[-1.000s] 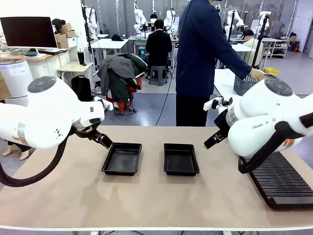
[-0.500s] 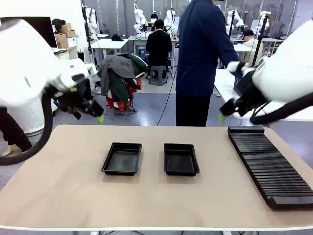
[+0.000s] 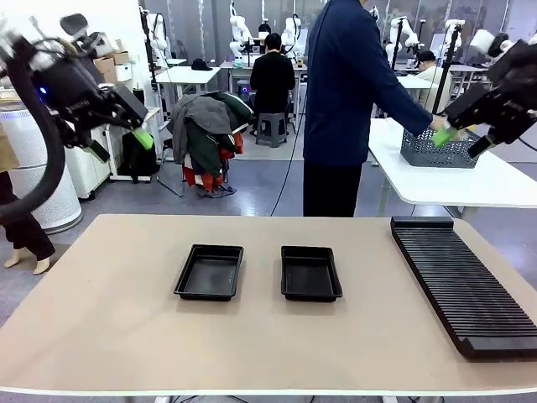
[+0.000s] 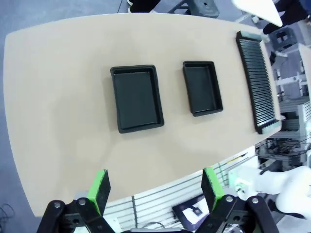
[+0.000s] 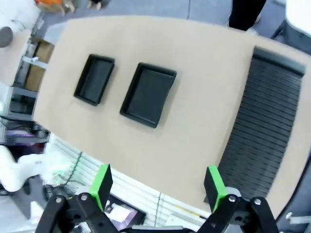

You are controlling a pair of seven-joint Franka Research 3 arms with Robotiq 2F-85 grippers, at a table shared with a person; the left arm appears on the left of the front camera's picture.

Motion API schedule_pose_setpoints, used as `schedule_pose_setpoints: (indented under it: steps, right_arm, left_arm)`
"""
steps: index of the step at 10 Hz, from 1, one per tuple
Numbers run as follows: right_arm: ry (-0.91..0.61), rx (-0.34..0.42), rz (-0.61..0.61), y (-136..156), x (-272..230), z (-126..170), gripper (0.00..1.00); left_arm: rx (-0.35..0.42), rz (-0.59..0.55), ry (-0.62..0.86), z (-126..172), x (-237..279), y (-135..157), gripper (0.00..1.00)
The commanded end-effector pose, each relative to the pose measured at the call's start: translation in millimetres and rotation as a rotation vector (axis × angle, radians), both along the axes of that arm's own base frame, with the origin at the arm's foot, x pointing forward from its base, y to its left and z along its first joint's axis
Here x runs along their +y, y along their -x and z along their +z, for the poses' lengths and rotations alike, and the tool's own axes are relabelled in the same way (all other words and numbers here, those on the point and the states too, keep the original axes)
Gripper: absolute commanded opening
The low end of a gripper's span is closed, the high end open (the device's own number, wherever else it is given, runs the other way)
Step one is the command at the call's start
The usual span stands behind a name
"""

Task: Inspect and transfer BCBs to ESD trays.
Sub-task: Pick up the Blank PCB from the PCB Rack and place it in the left ESD tray.

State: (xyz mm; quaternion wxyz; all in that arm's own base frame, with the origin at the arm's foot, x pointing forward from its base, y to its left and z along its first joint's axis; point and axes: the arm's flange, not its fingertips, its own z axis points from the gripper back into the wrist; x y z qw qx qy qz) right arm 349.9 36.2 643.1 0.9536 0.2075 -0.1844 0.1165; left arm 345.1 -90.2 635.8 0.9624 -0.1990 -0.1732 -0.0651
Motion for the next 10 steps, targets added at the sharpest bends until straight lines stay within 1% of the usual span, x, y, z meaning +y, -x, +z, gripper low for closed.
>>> schedule_pose_setpoints:
  steps: [1, 2, 3, 4, 5, 7, 10]
  right_arm:
    - [-0.105, 0.089, 0.001, -12, -23, 15, 1.00]
    - [-0.175, 0.125, -0.013, -10, -33, 22, 1.00]
    - [-0.209, 0.166, -0.041, -12, -45, 32, 1.00]
    - [-0.210, 0.195, -0.070, -13, -54, 38, 1.00]
    - [-0.205, 0.199, -0.103, -11, -61, 42, 1.00]
    - [-0.220, 0.212, -0.123, -10, -72, 50, 1.00]
    - [-0.238, 0.219, -0.144, -9, -87, 47, 1.00]
  left_arm:
    - [0.048, 0.054, 0.067, 18, 9, 3, 1.00]
    - [0.055, 0.060, 0.086, 28, 18, 7, 1.00]
    - [0.053, 0.077, 0.114, 34, 22, 9, 1.00]
    - [0.056, 0.081, 0.133, 39, 25, 9, 1.00]
    - [0.071, 0.084, 0.136, 44, 28, 9, 1.00]
    - [0.081, 0.093, 0.141, 52, 33, 11, 1.00]
    - [0.064, 0.095, 0.114, 69, 33, 22, 1.00]
